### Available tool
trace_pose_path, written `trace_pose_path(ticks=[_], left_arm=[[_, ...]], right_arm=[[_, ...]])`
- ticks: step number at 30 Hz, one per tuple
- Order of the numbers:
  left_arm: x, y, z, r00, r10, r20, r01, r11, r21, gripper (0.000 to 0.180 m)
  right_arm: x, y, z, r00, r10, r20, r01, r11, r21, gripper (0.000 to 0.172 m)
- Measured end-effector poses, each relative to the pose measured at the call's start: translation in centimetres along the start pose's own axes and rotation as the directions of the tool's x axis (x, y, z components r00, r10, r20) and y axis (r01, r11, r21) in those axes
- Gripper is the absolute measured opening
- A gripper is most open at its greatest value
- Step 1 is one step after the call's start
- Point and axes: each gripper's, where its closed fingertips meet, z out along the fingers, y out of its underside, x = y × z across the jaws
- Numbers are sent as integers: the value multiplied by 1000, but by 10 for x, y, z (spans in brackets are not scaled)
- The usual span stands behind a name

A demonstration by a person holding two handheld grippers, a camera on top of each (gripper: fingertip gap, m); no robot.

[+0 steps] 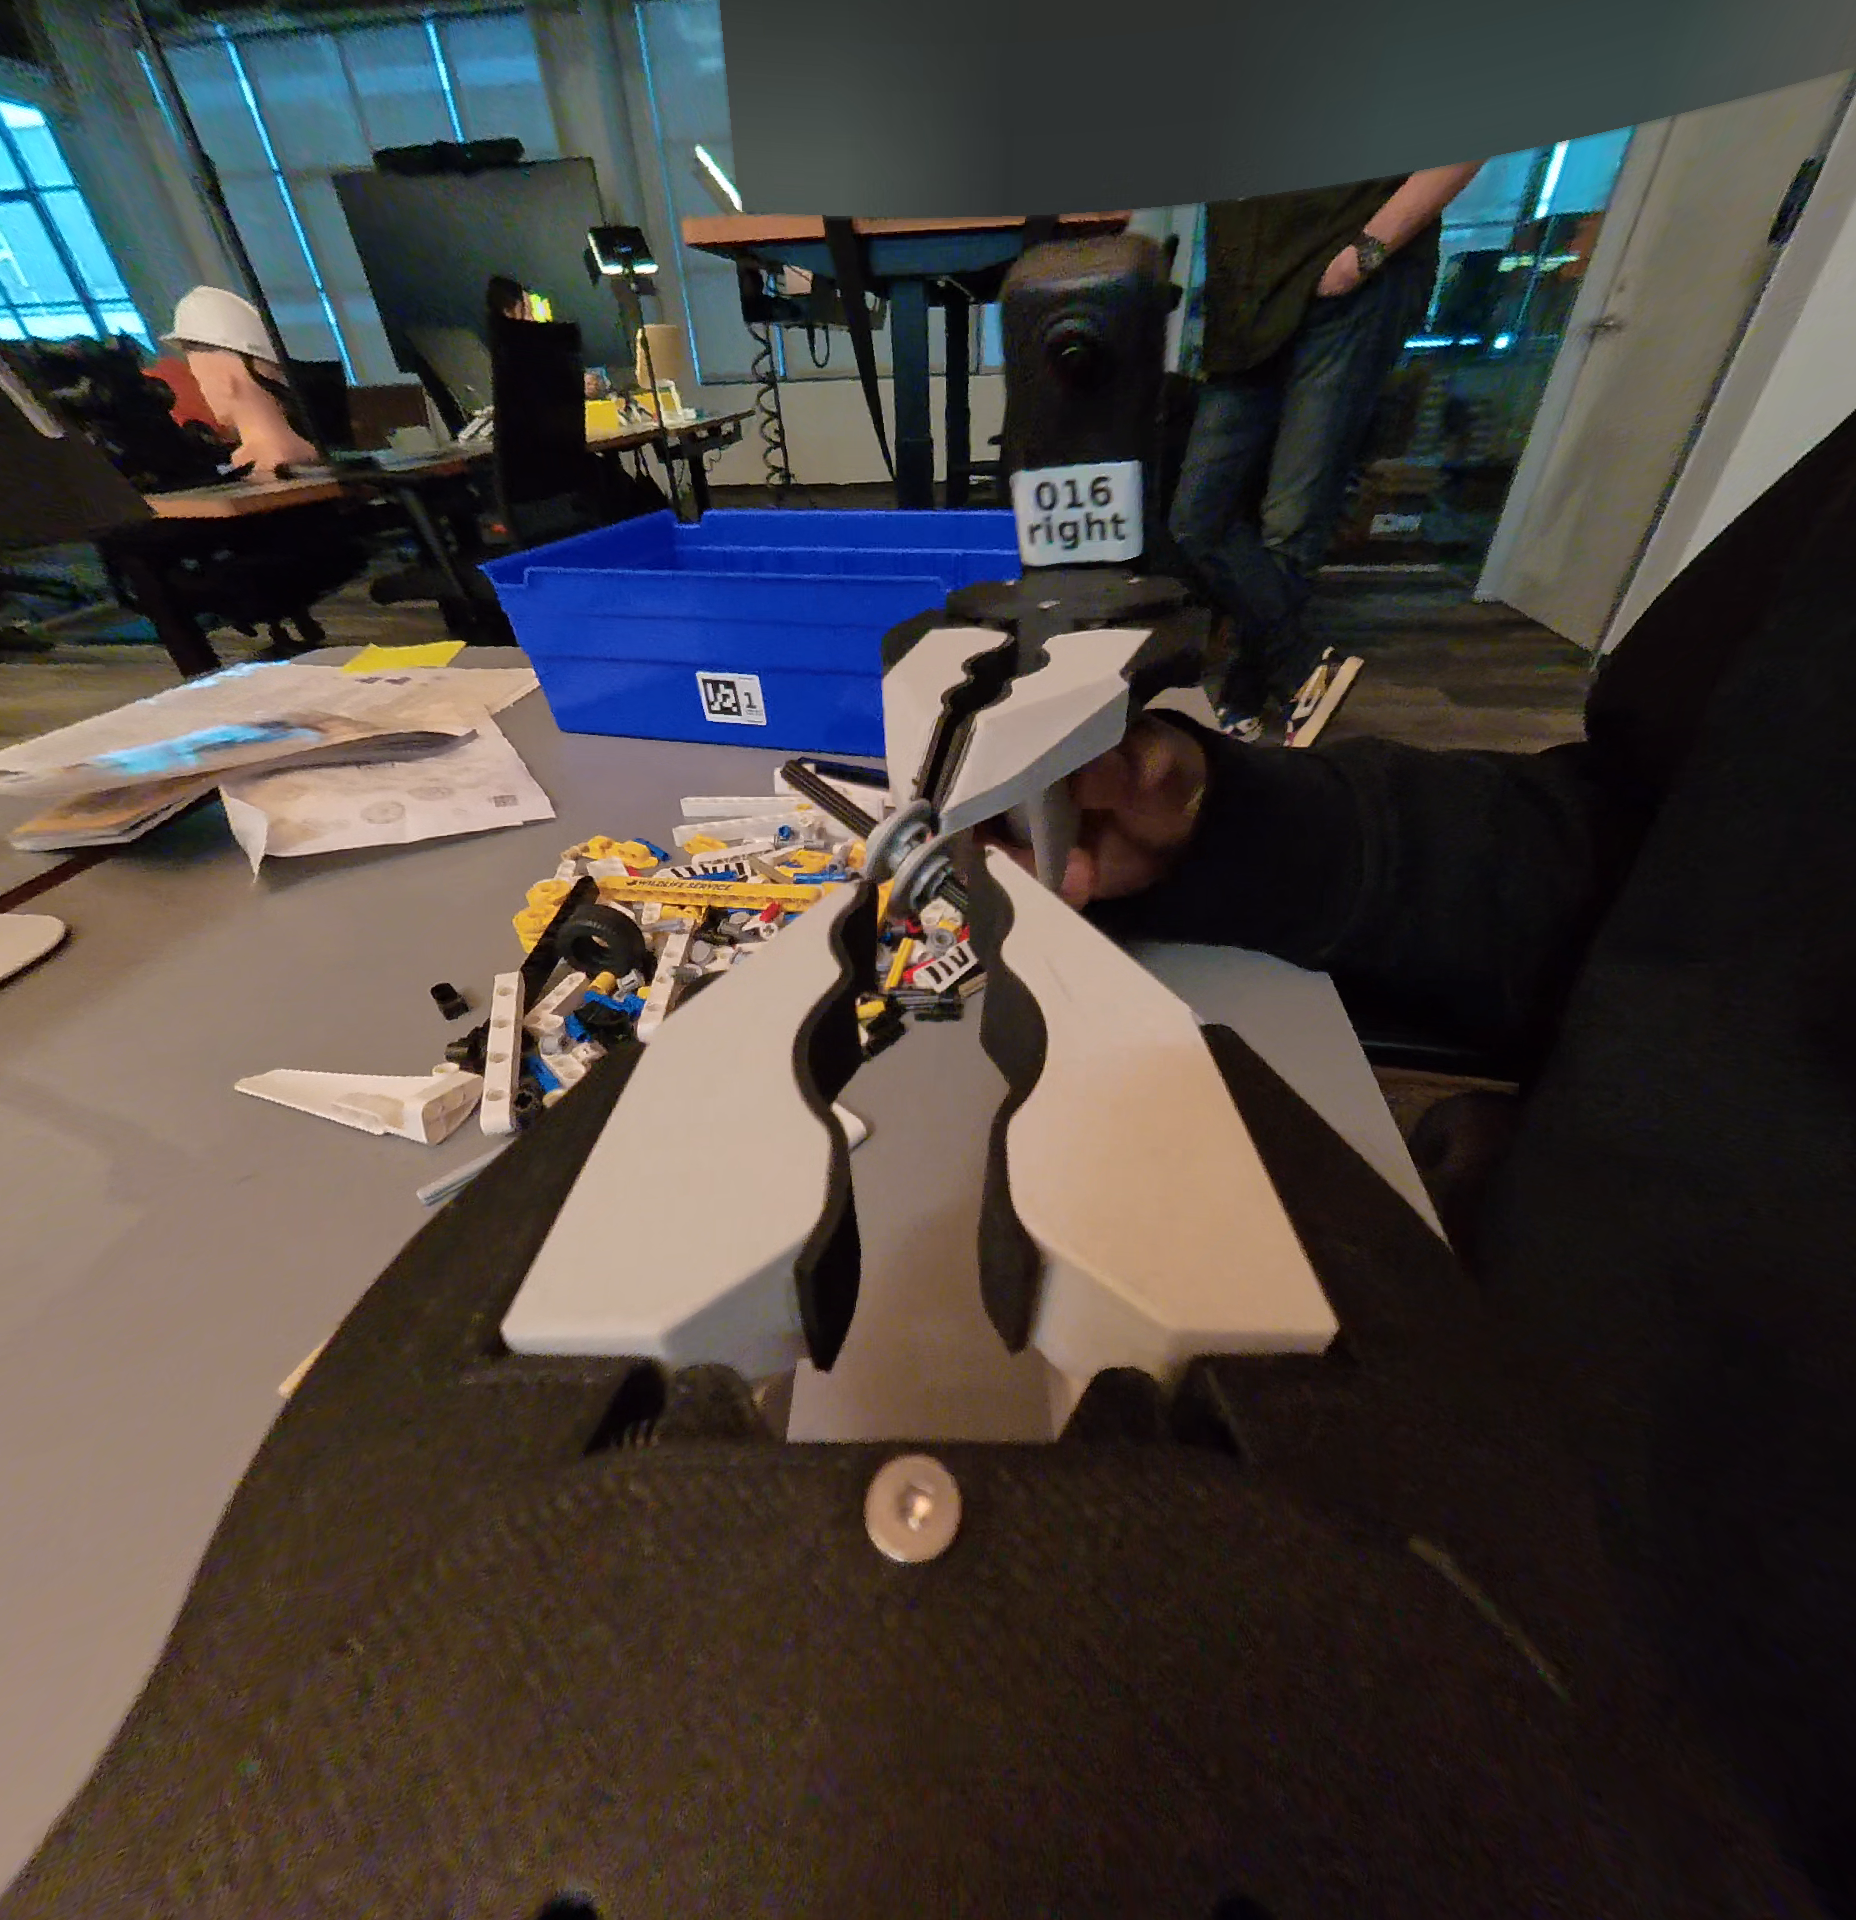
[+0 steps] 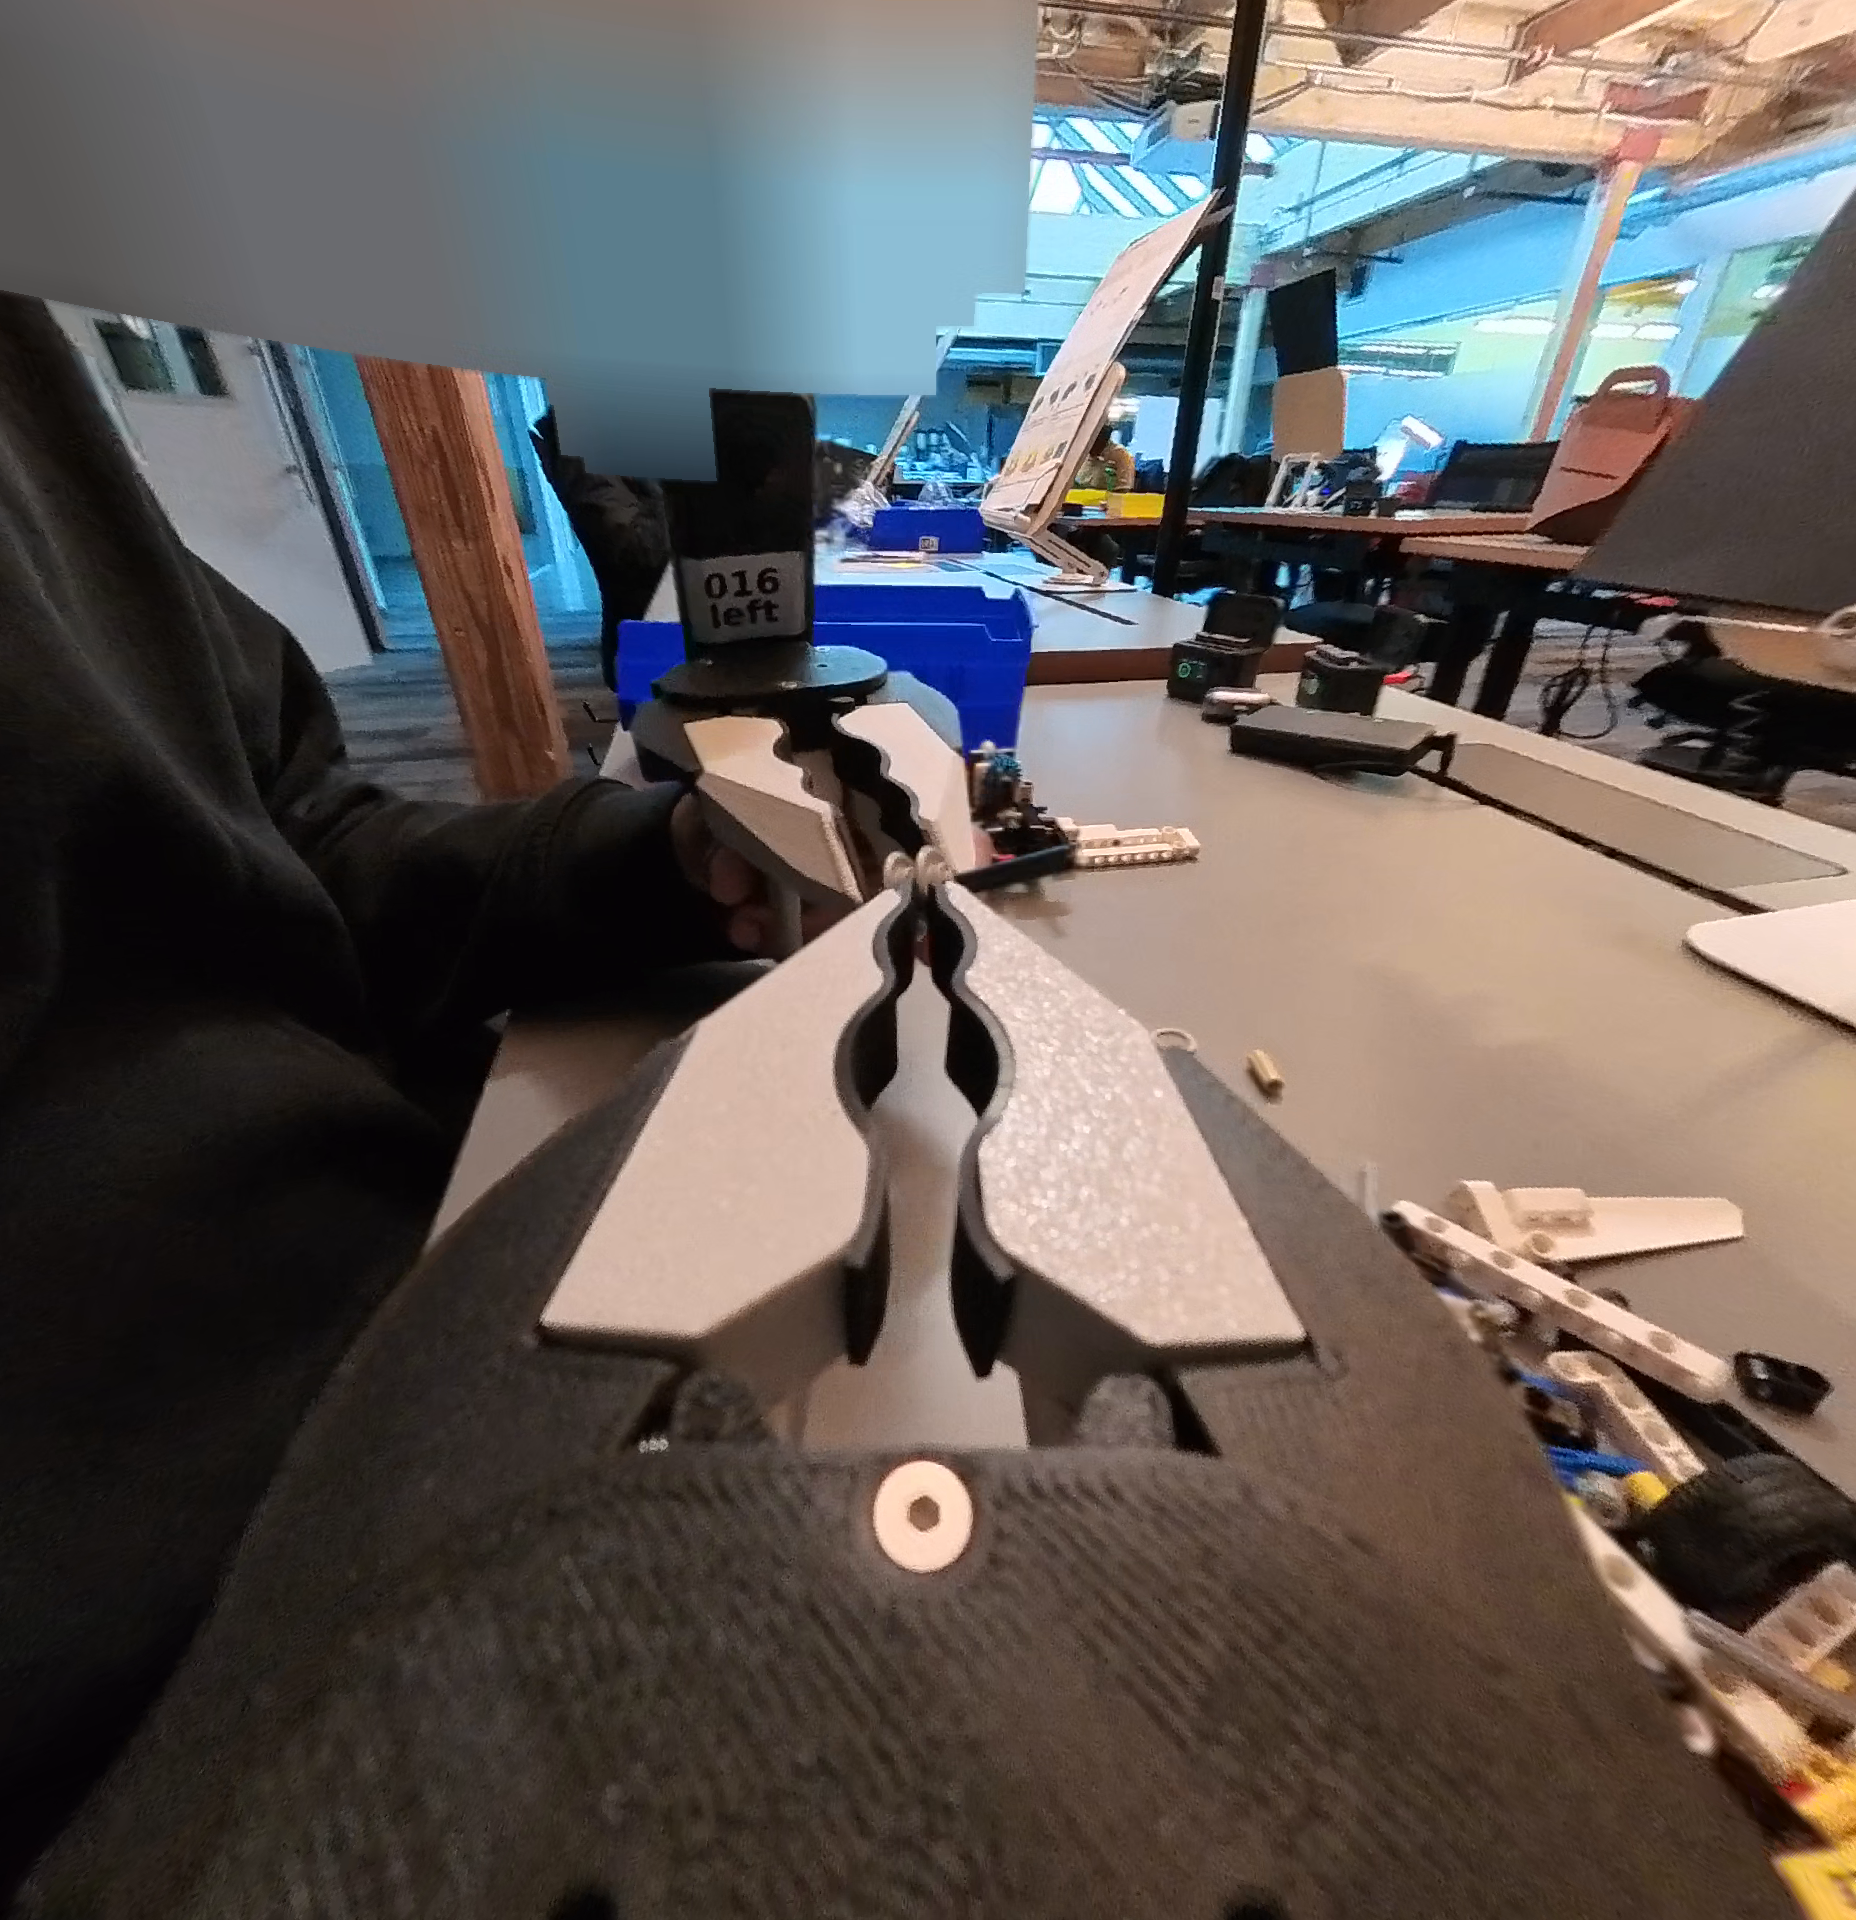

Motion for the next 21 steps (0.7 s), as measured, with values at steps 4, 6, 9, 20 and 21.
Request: trace_pose_path(ticks=[4, 6, 9, 20, 21], left_arm=[[8, -10, -3, 996, -52, -66, 56, 997, 54, 18], [16, -16, -6, 990, -66, -128, 77, 993, 89, 18], [19, -28, -12, 980, -102, -170, 129, 979, 158, 18], [17, -36, -10, 970, -167, -174, 203, 955, 214, 3], [19, -37, -11, 966, -175, -191, 216, 952, 216, 3]], right_arm=[[-6, -6, -2, 984, 143, 104, -148, 988, 35, 0], [-8, -12, -3, 974, 181, 134, -191, 979, 69, 0], [-6, -20, -9, 960, 225, 165, -246, 962, 118, 0], [-13, -23, -5, 953, 223, 205, -253, 958, 133, 0], [-14, -24, -6, 950, 226, 214, -258, 957, 135, 0]])
